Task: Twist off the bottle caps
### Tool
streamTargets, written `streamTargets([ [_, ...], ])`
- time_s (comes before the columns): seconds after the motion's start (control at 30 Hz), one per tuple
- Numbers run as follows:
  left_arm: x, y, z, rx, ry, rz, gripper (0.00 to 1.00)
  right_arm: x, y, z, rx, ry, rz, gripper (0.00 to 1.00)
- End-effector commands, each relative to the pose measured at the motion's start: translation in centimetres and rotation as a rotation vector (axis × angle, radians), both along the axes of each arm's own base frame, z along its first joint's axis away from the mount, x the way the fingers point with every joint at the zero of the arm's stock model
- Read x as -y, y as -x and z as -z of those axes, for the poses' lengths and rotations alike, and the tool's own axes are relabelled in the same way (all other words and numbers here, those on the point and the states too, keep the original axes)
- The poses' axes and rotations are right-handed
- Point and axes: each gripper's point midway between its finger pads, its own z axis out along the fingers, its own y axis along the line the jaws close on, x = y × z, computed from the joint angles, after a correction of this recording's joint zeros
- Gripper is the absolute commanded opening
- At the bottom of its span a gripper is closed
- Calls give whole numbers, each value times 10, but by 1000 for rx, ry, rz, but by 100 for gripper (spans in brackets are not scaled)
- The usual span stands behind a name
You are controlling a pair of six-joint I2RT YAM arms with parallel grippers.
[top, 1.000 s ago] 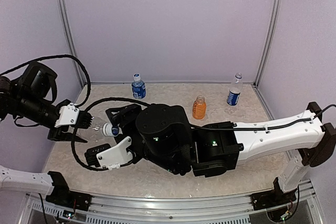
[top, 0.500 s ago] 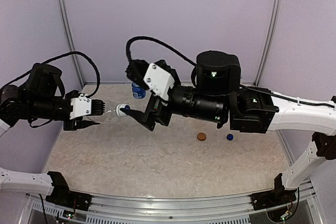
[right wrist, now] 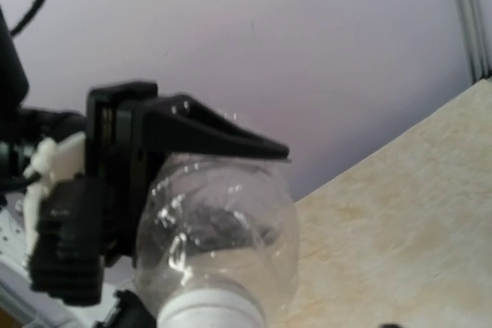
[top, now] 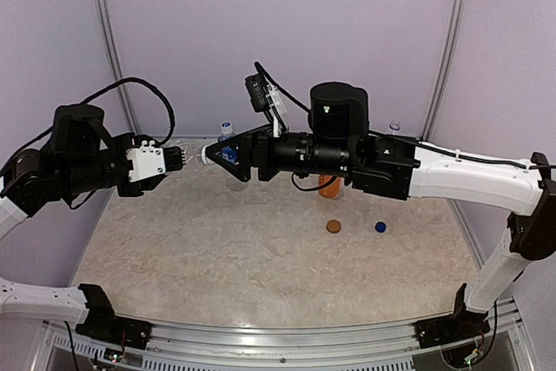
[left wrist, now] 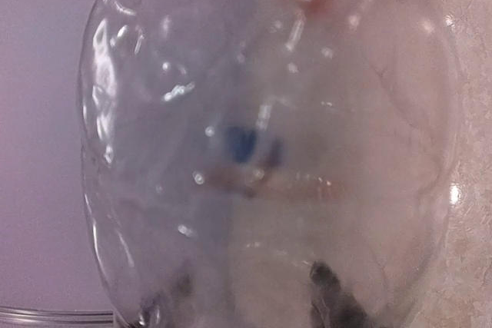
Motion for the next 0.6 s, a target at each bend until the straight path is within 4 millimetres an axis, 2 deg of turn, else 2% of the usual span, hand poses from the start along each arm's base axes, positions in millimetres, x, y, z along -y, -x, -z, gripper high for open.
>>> streamTargets([
  [0.0, 1, -4, -6, 38, 4, -5, 25, -13, 8, 7, -91, 9, -57, 65],
  [0.07, 1, -3, -5, 35, 3, -2, 25, -15, 8, 6, -87, 1, -66, 51],
  [0.1, 1, -2, -5, 34, 3, -1, 25, -15, 8, 5, -85, 0, -67, 41],
  [0.27, 1, -2, -5, 36, 2, 2, 25, -20, 9, 6, -85, 9, -89, 16],
  [0.33, 1, -2, -6, 35, 4, 3, 25, -23, 10, 6, -76, 11, -104, 0],
  [0.43, 1, 8, -4, -25, 14, 25, 24, -22, 12, 15, -22, 76, -114, 0],
  [0.53, -3, 38, 12, -196, -4, 96, 23, -16, 25, 19, 227, 216, -86, 0],
  [0.57, -3, 50, 21, -268, -19, 127, 23, -15, 36, 21, 349, 276, -91, 0],
])
